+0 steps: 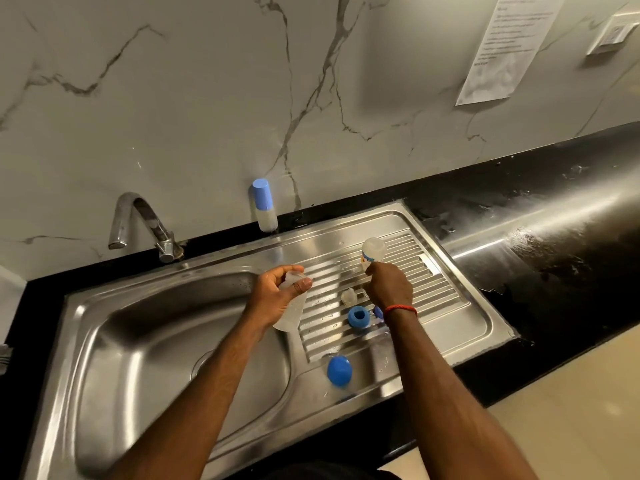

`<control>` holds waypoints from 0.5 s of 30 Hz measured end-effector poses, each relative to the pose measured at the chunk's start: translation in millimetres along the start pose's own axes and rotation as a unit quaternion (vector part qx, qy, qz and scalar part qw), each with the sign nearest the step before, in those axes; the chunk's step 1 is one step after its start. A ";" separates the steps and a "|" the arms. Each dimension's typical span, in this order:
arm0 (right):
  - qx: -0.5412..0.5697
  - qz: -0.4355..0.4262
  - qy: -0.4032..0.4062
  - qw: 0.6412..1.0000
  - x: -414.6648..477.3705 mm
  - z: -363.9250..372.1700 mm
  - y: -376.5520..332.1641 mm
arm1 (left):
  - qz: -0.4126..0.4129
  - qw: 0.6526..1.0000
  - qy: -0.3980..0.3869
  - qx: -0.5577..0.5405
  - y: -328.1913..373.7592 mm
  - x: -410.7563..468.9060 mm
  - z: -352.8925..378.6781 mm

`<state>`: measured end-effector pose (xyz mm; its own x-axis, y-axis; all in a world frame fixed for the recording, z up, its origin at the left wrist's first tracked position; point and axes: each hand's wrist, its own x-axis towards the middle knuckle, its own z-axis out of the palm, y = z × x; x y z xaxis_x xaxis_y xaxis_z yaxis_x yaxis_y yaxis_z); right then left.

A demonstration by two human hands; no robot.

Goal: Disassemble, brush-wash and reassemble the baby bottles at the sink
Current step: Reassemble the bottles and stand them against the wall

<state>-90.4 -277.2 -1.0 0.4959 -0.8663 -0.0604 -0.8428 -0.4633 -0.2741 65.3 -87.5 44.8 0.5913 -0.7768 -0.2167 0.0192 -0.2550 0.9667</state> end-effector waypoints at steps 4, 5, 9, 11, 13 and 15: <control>-0.025 0.015 -0.022 0.999 11.2 2.5 7.9 | 0.012 1.000 -0.001 -0.002 0.1 11.4 0.1; -0.025 0.013 -0.026 0.999 13.6 2.9 9.6 | 0.018 1.000 -0.002 -0.002 0.2 13.3 0.7; -0.024 0.007 -0.039 0.999 20.9 4.6 13.5 | 0.002 1.000 -0.012 -0.019 -0.6 19.4 6.8; -0.022 0.011 -0.031 0.999 23.5 2.0 13.5 | -0.009 0.999 -0.009 -0.029 -0.8 21.9 9.4; -0.005 0.019 -0.028 0.999 28.0 -3.7 11.9 | -0.014 0.999 -0.009 -0.035 -1.0 23.7 11.5; 0.041 0.018 -0.033 0.998 34.2 -11.6 9.2 | -0.008 0.999 -0.014 -0.037 0.4 23.0 14.4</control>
<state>-83.6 -313.3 5.5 0.4800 -0.8669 -0.1343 -0.8422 -0.4125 -0.3473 67.3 -113.8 38.2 0.5680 -0.7889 -0.2347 0.0883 -0.2251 0.9703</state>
